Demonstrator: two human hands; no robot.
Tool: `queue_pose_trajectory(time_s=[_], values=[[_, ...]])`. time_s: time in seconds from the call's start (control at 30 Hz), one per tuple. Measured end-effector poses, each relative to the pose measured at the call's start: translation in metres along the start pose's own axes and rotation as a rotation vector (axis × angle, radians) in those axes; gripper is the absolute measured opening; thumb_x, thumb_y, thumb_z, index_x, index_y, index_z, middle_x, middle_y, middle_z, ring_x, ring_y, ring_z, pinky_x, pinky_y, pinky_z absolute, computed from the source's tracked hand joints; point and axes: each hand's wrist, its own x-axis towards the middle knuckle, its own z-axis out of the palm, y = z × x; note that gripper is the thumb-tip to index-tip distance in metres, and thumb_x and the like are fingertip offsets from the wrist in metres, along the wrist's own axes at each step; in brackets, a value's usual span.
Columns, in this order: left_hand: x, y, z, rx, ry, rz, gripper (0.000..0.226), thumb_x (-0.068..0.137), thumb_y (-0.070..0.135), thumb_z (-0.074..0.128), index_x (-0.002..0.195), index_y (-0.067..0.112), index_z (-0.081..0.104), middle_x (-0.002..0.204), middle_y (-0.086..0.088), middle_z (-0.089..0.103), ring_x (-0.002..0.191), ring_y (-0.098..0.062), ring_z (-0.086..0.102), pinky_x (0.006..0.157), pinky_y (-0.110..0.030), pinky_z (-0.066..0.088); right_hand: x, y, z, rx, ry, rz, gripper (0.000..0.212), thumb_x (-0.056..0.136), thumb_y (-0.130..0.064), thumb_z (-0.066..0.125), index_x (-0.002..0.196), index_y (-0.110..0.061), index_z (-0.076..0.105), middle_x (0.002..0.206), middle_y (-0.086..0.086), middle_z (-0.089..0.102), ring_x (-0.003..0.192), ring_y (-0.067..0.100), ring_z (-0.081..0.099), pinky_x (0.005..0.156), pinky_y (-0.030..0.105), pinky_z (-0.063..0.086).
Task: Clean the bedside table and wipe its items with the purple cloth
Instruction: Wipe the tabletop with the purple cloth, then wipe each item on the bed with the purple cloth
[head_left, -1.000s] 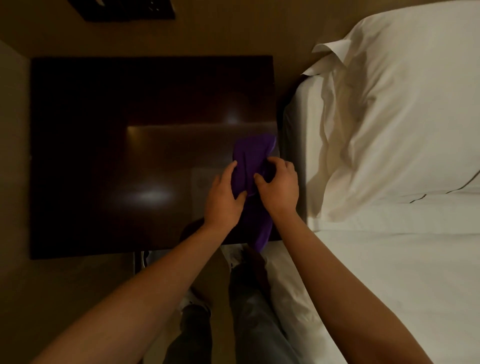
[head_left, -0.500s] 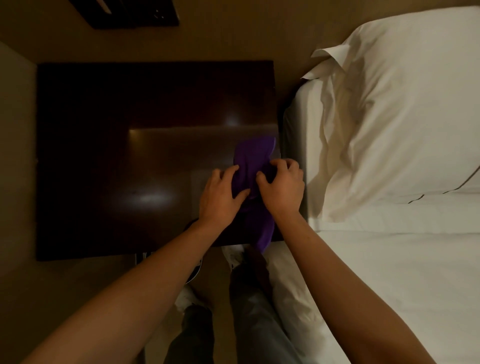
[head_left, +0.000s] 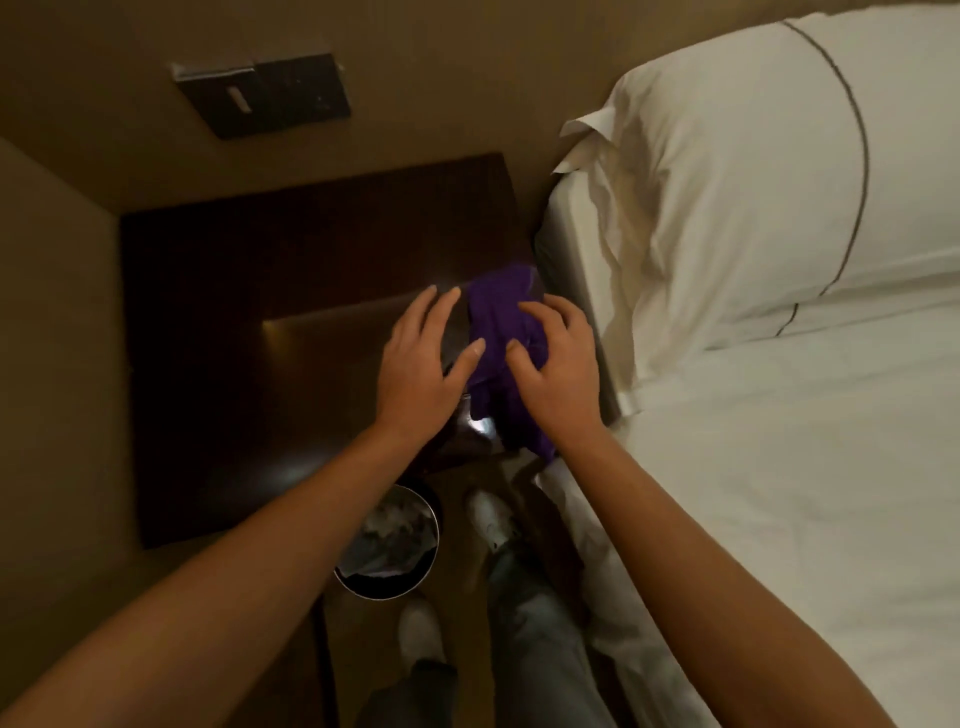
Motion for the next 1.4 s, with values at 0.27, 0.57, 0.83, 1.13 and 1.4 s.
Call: queue_pose_trajectory(time_s=[0.27, 0.57, 0.83, 1.13, 1.4], values=[[-0.045, 0.027, -0.023, 0.002, -0.067, 0.242, 0.056, 0.096, 0.057, 0.053, 0.145, 0.030, 0.046, 0.148, -0.002, 0.044, 0.134, -0.021, 0.042, 0.109, -0.044, 0.042, -0.089, -0.011, -0.041, 0.051, 0.121, 0.045, 0.047, 0.092, -0.027, 0.069, 0.137, -0.016, 0.061, 0.146, 0.008, 0.050, 0.136, 0.023, 0.047, 0.112, 0.040, 0.043], [-0.073, 0.106, 0.013, -0.089, -0.178, 0.486, 0.056, 0.097, 0.058, 0.051, 0.144, 0.027, 0.049, 0.148, 0.000, 0.046, 0.135, -0.017, 0.043, 0.112, -0.040, 0.039, -0.161, 0.035, -0.106, 0.057, 0.356, 0.158, 0.043, 0.092, -0.031, 0.068, 0.135, -0.026, 0.062, 0.143, -0.002, 0.053, 0.134, 0.013, 0.048, 0.111, 0.031, 0.043], [-0.119, 0.195, 0.101, -0.082, -0.342, 0.581, 0.052, 0.097, 0.057, 0.052, 0.143, 0.030, 0.048, 0.150, 0.000, 0.045, 0.136, -0.018, 0.041, 0.111, -0.040, 0.039, -0.232, 0.111, -0.174, 0.128, 0.557, 0.299, 0.038, 0.095, -0.029, 0.066, 0.133, -0.025, 0.063, 0.141, -0.007, 0.055, 0.133, 0.011, 0.050, 0.102, 0.043, 0.053], [-0.200, 0.282, 0.216, -0.035, -0.520, 0.735, 0.052, 0.099, 0.062, 0.045, 0.143, 0.036, 0.045, 0.152, 0.005, 0.044, 0.138, -0.016, 0.040, 0.111, -0.030, 0.032, -0.331, 0.193, -0.262, 0.076, 0.685, 0.459, 0.033, 0.095, -0.021, 0.068, 0.128, -0.015, 0.067, 0.135, 0.001, 0.062, 0.128, 0.017, 0.056, 0.099, 0.044, 0.055], [-0.188, 0.266, 0.224, 0.156, -0.523, 0.751, 0.046, 0.099, 0.044, 0.058, 0.142, 0.028, 0.051, 0.150, -0.002, 0.045, 0.129, -0.022, 0.049, 0.107, -0.041, 0.041, -0.368, 0.230, -0.271, 0.123, 0.706, 0.470, 0.031, 0.095, -0.015, 0.070, 0.125, -0.015, 0.068, 0.131, 0.000, 0.063, 0.122, 0.017, 0.059, 0.091, 0.041, 0.057]])
